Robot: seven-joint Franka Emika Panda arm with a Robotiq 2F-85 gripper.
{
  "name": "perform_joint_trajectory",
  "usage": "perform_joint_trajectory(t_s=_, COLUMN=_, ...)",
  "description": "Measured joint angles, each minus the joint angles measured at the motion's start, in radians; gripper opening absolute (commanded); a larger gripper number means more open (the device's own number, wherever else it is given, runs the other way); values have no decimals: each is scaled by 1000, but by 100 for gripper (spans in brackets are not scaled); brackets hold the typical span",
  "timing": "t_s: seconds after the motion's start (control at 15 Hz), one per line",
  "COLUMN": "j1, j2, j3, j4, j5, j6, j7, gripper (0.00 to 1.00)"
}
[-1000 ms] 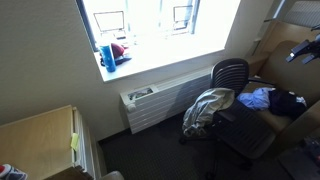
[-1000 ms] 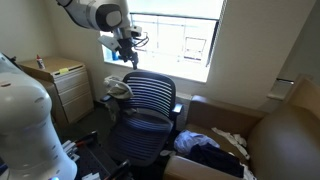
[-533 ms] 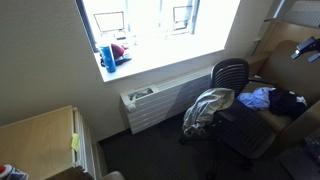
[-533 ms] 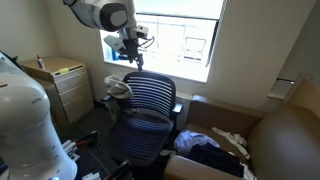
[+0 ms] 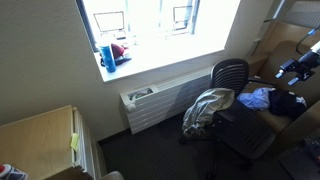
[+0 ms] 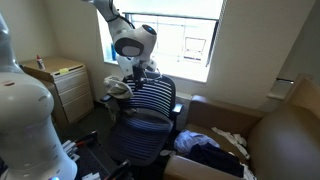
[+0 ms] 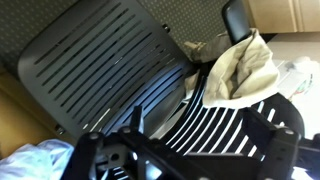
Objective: Pick up the brown clothing from the armrest and put it on the seat of the black chair
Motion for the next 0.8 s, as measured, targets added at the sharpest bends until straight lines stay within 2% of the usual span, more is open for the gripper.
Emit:
perform_joint_trajectory(t_s=0.13, j1=2, j2=71, j3=39, j4=74, j5=105, j6=-84, j7=-52, gripper=100)
perform_joint_trajectory(t_s=0.4, j1=2, j2=101, j3=69, j4=132, j5=136, j6=-137, j7=-57, gripper=100)
perform_joint_trajectory(t_s=0.6, j1=1, j2=104, j3=81, j4=111, j5=106, j6=-16, j7=-23, gripper=100)
perform_joint_trajectory(t_s=0.8, j1=20, j2=163, j3=148, j4=89, j5=115, j6=121, j7=-22, gripper=100)
